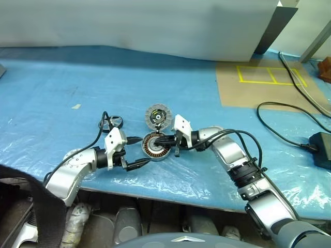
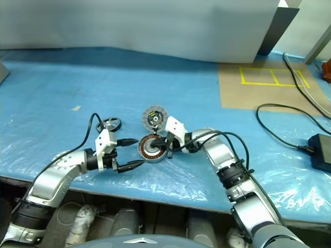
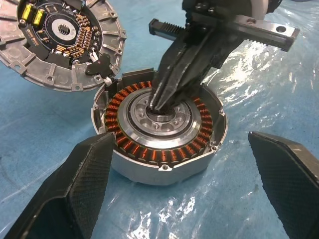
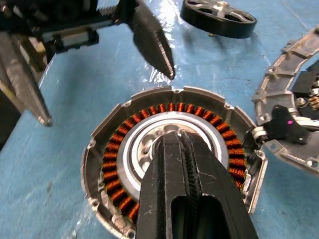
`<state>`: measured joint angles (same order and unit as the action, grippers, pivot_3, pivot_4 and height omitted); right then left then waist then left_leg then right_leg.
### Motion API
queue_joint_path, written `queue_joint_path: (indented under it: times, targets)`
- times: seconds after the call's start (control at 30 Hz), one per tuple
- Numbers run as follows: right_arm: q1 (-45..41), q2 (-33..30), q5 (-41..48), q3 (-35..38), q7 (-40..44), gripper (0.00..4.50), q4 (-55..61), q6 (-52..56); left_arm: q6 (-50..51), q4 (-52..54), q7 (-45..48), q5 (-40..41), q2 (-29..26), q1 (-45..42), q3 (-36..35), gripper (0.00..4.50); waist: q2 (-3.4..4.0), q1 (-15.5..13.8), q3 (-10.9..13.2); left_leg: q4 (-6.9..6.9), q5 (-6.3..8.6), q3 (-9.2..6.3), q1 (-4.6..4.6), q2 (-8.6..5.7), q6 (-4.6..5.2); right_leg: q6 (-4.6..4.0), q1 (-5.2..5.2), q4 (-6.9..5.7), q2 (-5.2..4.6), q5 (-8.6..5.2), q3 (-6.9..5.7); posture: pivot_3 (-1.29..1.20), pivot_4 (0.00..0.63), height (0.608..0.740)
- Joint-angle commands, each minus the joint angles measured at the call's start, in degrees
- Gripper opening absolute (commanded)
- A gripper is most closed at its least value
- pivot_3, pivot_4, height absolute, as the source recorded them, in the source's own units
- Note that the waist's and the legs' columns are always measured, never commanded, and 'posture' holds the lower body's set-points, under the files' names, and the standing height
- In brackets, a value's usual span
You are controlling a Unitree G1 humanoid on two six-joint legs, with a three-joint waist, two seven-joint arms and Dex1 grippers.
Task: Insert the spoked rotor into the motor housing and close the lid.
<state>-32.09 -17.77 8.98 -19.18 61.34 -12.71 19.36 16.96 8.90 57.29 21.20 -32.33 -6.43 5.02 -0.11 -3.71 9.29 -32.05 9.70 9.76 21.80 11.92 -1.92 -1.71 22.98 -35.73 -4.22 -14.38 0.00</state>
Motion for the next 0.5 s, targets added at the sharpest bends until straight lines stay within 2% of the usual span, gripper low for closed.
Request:
queue_joint_path:
  times: [0.03, 0.13, 0.37, 0.43, 0.5]
  targets:
    - [-1.95, 1.27, 6.10, 3.71, 0.77, 0.04, 5.34, 5.76, -0.26, 0.68, 0.42, 0.51, -0.01, -0.69, -0.08, 4.50, 0.00, -0.05, 0.00, -0.01, -0.02, 0.00, 0.12, 0.00, -0.02, 0.00, 0.09, 0.01, 0.00, 0.00, -0.01, 0.00, 0.150, 0.740]
    - [-1.71, 0.67, 6.48, 3.00, 1.46, 0.04, 7.90, 7.31, -0.27, 0.76, 0.42, 0.47, -0.04, -0.50, 0.00, 4.50, 0.00, -0.13, 0.00, -0.01, -0.03, 0.00, 0.26, 0.00, -0.04, 0.00, 0.20, 0.01, 0.00, 0.01, -0.06, 0.00, 0.150, 0.740]
    - [2.05, -3.26, -5.43, -7.20, 1.13, 0.04, 1.96, -2.70, -0.21, 1.02, 0.32, 0.38, -0.12, -0.07, 0.13, 4.50, 0.00, -0.17, 0.00, 0.00, -0.03, 0.00, 0.24, 0.02, -0.06, 0.00, 0.18, 0.02, 0.00, 0.00, -0.09, 0.00, 0.150, 0.740]
    - [2.96, -3.68, -6.91, -7.77, 0.49, 0.04, -0.17, -5.52, -0.19, 1.06, 0.27, 0.40, -0.09, -0.11, 0.15, 4.50, -0.01, -0.14, -0.01, -0.02, -0.03, 0.02, 0.15, -0.02, -0.05, 0.01, 0.13, 0.01, -0.02, 0.00, -0.01, 0.00, 0.150, 0.740]
    - [3.11, -3.15, -4.35, -5.81, 0.99, 0.04, 0.46, -3.78, -0.16, 0.88, 0.24, 0.50, -0.05, -0.25, 0.03, 4.50, -0.02, -0.14, -0.01, -0.01, -0.01, 0.02, -0.07, 0.00, -0.04, 0.01, -0.08, 0.01, -0.02, 0.00, -0.01, 0.00, 0.150, 0.740]
